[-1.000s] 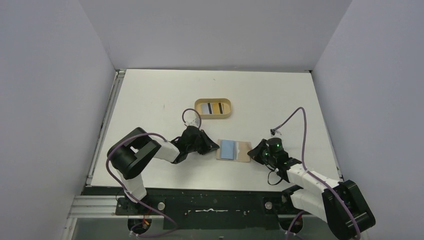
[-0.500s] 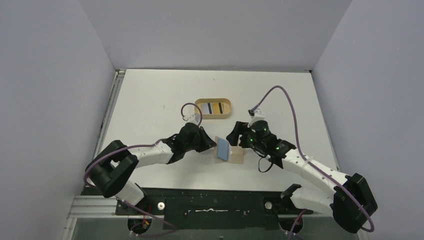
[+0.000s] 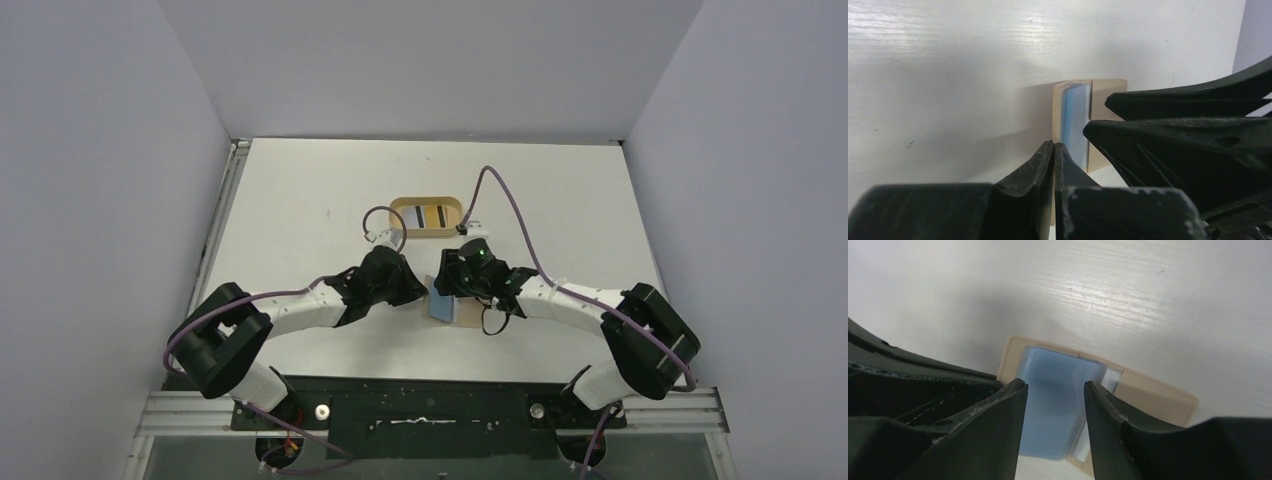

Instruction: Take the credit cards out of the card holder

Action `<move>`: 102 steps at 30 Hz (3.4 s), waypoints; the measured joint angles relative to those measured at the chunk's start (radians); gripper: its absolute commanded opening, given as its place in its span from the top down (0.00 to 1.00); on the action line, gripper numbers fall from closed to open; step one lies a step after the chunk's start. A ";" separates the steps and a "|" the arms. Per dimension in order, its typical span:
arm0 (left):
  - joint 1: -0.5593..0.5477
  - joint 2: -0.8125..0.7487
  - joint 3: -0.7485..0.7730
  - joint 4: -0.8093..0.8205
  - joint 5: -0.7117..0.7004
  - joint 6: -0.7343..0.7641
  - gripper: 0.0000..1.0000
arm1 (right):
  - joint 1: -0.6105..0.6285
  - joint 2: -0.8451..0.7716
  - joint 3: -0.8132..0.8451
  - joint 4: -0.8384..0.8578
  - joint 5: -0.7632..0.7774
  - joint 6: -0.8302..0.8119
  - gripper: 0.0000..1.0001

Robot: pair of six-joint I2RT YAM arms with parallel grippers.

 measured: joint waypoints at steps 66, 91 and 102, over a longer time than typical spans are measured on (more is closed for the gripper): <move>0.063 0.026 -0.098 0.016 -0.060 -0.073 1.00 | -0.009 -0.181 -0.143 0.157 -0.138 -0.047 0.41; 0.069 0.061 -0.122 0.120 -0.062 -0.108 1.00 | -0.079 0.185 -0.280 0.689 -0.413 0.260 0.46; 0.079 0.061 -0.122 0.123 -0.097 -0.105 1.00 | -0.094 0.343 -0.394 1.125 -0.424 0.484 0.47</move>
